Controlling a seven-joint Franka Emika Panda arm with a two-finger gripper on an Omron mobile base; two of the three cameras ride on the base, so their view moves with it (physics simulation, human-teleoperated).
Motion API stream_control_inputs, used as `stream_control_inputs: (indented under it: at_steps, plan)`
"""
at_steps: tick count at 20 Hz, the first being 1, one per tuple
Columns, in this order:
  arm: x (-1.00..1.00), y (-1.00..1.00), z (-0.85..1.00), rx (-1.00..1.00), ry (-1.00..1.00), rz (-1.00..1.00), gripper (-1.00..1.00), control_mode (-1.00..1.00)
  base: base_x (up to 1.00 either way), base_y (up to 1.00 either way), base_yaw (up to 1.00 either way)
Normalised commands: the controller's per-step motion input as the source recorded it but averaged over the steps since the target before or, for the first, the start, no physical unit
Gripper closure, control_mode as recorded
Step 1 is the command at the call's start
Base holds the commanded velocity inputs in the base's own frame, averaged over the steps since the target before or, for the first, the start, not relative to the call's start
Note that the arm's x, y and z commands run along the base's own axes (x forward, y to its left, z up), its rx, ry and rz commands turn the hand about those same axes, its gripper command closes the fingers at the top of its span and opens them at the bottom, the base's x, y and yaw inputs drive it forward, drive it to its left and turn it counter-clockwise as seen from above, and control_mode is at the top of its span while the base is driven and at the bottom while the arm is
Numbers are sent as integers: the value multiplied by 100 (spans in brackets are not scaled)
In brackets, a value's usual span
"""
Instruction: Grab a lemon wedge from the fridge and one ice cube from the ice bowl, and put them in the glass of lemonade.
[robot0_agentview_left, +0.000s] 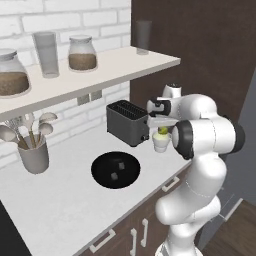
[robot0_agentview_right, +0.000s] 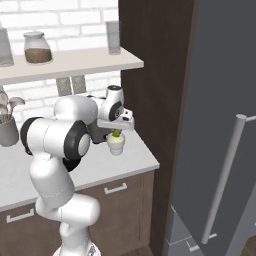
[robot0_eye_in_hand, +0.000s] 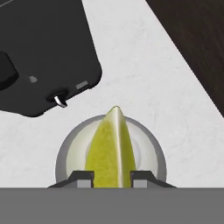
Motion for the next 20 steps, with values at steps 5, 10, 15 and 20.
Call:
stream_control_inputs:
  at_steps: [5,10,15,20]
  plan:
    - [0,0,-2,0,0,0,100,-100,0,0,0]
    - [-20,0,-14,0,-2,0,100,-100,0,0,0]
    - [-16,0,-1,0,-5,0,100,-100,0,0,0]
    - [14,0,0,-1,0,0,100,-100,0,0,0]
